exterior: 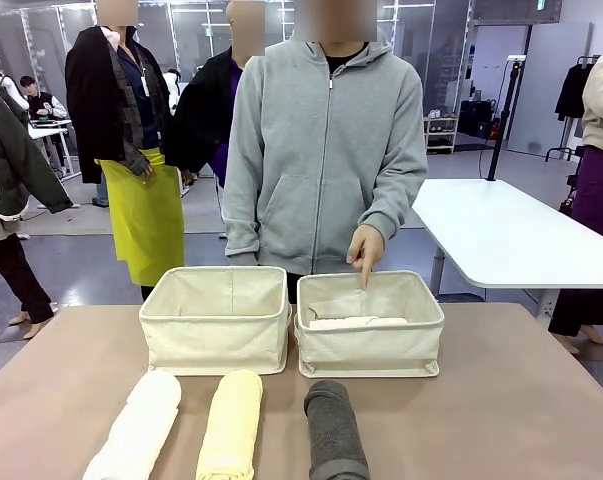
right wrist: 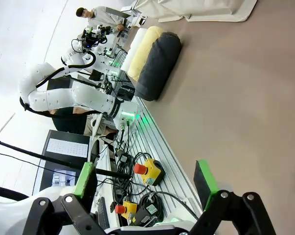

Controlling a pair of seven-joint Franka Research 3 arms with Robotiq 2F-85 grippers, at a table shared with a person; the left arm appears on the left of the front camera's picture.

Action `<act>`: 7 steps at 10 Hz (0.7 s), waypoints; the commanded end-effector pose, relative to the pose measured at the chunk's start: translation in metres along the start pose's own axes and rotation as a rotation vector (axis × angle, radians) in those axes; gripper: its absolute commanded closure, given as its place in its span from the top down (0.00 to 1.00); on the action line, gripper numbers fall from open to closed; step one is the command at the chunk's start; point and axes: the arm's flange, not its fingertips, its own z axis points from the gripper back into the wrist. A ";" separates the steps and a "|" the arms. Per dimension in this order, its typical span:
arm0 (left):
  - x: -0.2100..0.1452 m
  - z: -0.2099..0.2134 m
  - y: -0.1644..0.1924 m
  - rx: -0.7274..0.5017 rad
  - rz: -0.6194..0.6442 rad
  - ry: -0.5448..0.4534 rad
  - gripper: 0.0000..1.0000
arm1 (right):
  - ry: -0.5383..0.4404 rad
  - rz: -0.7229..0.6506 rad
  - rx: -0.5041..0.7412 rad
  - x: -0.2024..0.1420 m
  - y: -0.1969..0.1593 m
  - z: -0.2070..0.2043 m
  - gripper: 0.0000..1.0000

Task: Divide the towels into two baskets.
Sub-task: Pick up one hotel-folded towel from the bottom of the table and place it in the Fabric basket indicated by the person.

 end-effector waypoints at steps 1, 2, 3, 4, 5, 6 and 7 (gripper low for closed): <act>0.000 0.003 0.000 -0.022 -0.011 -0.007 1.00 | 0.008 -0.017 -0.003 0.003 0.003 0.000 1.00; 0.000 0.003 0.000 -0.022 -0.011 -0.007 1.00 | 0.008 -0.017 -0.003 0.003 0.003 0.000 1.00; 0.000 0.003 0.000 -0.022 -0.011 -0.007 1.00 | 0.000 0.000 0.000 0.000 0.000 0.000 1.00; 0.000 0.003 0.000 -0.022 -0.011 -0.007 1.00 | 0.025 -0.075 -0.020 0.012 0.007 -0.023 1.00; 0.000 0.003 0.000 -0.022 -0.011 -0.007 1.00 | 0.030 -0.144 -0.039 0.024 0.013 -0.052 1.00; 0.000 0.003 0.000 -0.022 -0.011 -0.007 1.00 | 0.033 -0.185 -0.080 0.034 0.022 -0.081 1.00; 0.000 0.003 0.000 -0.022 -0.011 -0.007 1.00 | 0.068 -0.220 -0.108 0.047 0.035 -0.113 1.00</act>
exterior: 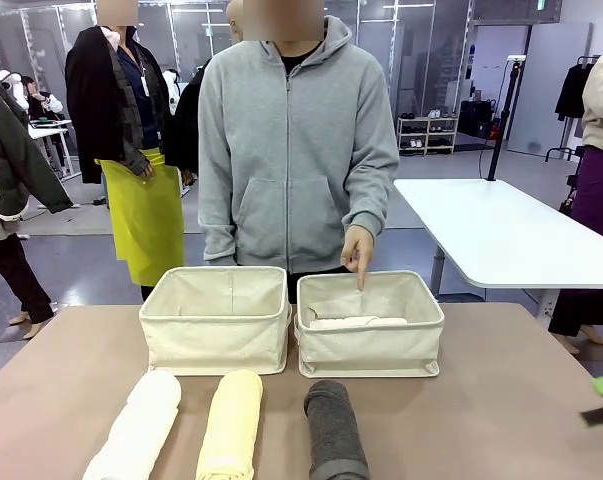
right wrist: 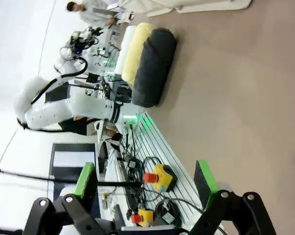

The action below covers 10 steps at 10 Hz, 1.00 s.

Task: Divide the towels into two baskets.
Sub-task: Pick up one hotel-folded towel from the bottom of the table and place it in the Fabric basket indicated by the person.

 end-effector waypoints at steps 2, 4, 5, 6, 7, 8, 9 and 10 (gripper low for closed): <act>0.000 0.003 0.000 -0.022 -0.011 -0.008 1.00 | 0.074 -0.073 -0.109 0.031 0.063 -0.089 1.00; 0.000 0.003 0.000 -0.022 -0.011 -0.008 1.00 | 0.100 -0.094 -0.201 0.042 0.088 -0.146 1.00; 0.000 0.003 0.000 -0.022 -0.011 -0.008 1.00 | 0.103 -0.095 -0.276 0.043 0.100 -0.180 1.00; 0.000 0.003 0.000 -0.022 -0.011 -0.008 1.00 | 0.092 -0.100 -0.328 0.044 0.107 -0.199 1.00; 0.000 0.003 0.000 -0.022 -0.011 -0.008 1.00 | 0.065 -0.098 -0.391 0.045 0.115 -0.219 1.00; 0.000 0.003 0.000 -0.022 -0.011 -0.008 1.00 | 0.068 -0.103 -0.436 0.048 0.123 -0.242 1.00; 0.000 0.003 0.000 -0.022 -0.011 -0.008 1.00 | 0.083 -0.109 -0.479 0.053 0.129 -0.265 1.00; 0.000 0.003 0.000 -0.022 -0.011 -0.008 1.00 | 0.094 -0.118 -0.546 0.058 0.133 -0.289 1.00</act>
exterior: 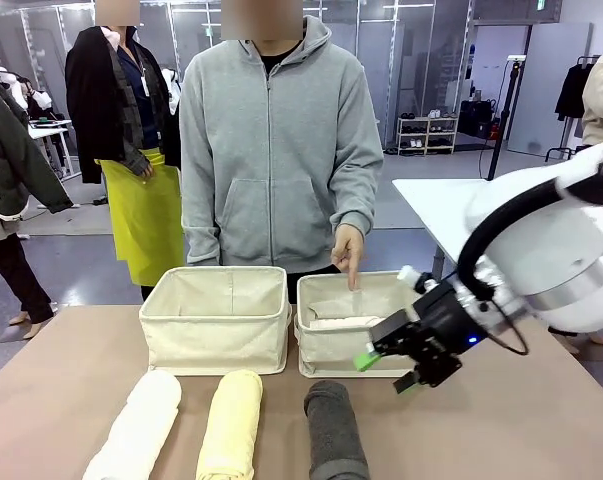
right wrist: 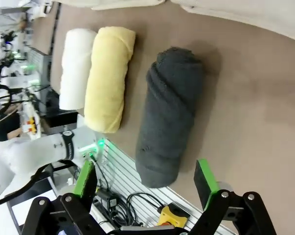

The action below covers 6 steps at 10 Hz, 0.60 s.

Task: Divide the towels into two baskets.
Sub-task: Pick up one hotel-folded towel from the bottom of the table and place it in the Fabric basket indicated by the person.

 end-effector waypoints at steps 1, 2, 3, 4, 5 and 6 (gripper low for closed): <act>0.000 0.003 0.000 -0.022 -0.012 -0.007 1.00 | 0.048 -0.037 -0.110 -0.018 0.016 -0.039 1.00; 0.000 0.003 0.000 -0.022 -0.012 -0.007 1.00 | 0.046 -0.043 -0.166 -0.016 0.021 -0.051 1.00; 0.000 0.003 0.000 -0.022 -0.012 -0.007 1.00 | 0.039 -0.047 -0.200 -0.014 0.024 -0.062 1.00; 0.000 0.003 0.000 -0.022 -0.012 -0.007 1.00 | 0.015 -0.057 -0.204 -0.013 0.028 -0.072 1.00; 0.000 0.003 0.000 -0.022 -0.012 -0.007 1.00 | -0.020 -0.059 -0.248 -0.012 0.031 -0.080 1.00; 0.000 0.003 0.000 -0.022 -0.012 -0.007 1.00 | -0.036 -0.073 -0.271 -0.010 0.032 -0.087 1.00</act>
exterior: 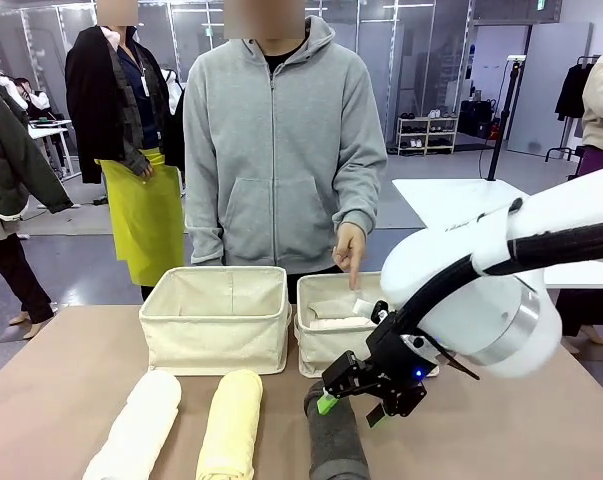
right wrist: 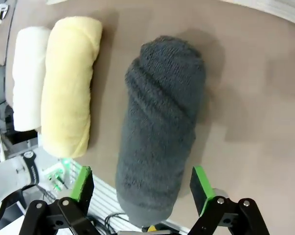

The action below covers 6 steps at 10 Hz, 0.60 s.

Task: Divide the towels into two baskets.
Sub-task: Pick up one hotel-folded towel from the bottom of the table and place it in the Fabric basket indicated by the person.

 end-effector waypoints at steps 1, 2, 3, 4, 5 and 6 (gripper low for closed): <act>0.000 0.003 0.000 -0.022 -0.012 -0.007 1.00 | -0.022 -0.043 -0.070 0.005 0.015 -0.022 1.00; 0.000 0.003 0.000 -0.022 -0.012 -0.007 1.00 | -0.024 -0.049 -0.075 0.008 0.017 -0.029 1.00; 0.000 0.003 0.000 -0.022 -0.012 -0.007 1.00 | -0.055 -0.060 -0.096 0.013 0.018 -0.039 1.00; 0.000 0.003 0.000 -0.022 -0.012 -0.007 1.00 | -0.068 -0.063 -0.112 0.017 0.020 -0.048 1.00; 0.000 0.003 0.000 -0.022 -0.012 -0.007 1.00 | -0.066 -0.063 -0.130 0.020 0.021 -0.056 1.00; 0.000 0.003 0.000 -0.022 -0.012 -0.007 1.00 | -0.046 -0.056 -0.151 0.022 0.023 -0.064 1.00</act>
